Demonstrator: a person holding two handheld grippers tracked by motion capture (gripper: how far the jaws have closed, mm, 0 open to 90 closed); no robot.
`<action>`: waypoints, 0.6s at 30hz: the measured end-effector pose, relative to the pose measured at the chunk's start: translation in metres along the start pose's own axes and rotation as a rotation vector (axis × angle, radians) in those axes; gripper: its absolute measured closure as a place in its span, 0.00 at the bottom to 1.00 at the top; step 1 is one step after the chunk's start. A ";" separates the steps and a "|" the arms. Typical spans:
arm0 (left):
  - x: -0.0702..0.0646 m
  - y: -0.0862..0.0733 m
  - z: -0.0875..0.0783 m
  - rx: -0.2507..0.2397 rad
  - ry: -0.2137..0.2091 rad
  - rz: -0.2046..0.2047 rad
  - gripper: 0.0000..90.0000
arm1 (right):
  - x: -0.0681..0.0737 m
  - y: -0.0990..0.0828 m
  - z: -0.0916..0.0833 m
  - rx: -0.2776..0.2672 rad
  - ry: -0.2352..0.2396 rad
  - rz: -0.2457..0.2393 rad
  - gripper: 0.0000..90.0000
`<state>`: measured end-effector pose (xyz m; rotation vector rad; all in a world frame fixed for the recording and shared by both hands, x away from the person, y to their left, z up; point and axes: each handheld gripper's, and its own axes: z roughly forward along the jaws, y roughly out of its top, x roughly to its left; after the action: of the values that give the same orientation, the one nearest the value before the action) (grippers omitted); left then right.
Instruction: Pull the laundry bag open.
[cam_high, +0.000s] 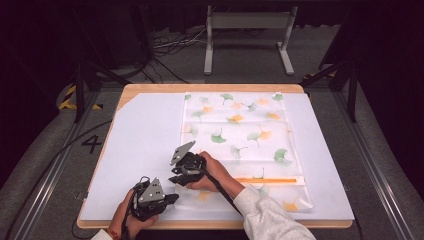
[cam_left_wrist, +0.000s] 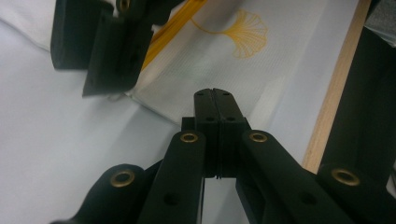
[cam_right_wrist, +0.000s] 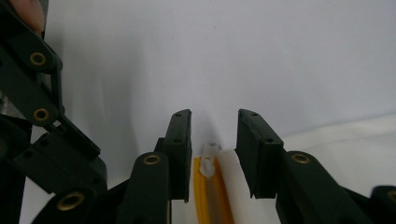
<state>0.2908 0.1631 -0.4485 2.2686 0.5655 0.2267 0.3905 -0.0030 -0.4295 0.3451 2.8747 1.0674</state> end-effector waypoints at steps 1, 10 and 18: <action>-0.001 0.000 0.001 0.008 0.000 0.004 1.00 | 0.001 0.000 0.003 0.013 -0.002 -0.002 0.75; 0.000 -0.002 0.003 0.037 0.002 0.014 1.00 | 0.003 0.000 0.010 0.042 -0.014 -0.021 0.89; 0.000 -0.001 0.004 0.038 -0.002 0.010 1.00 | 0.005 0.002 0.003 0.028 -0.023 -0.039 0.95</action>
<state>0.2918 0.1619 -0.4520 2.3090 0.5615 0.2201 0.3861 0.0017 -0.4307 0.2987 2.8662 1.0111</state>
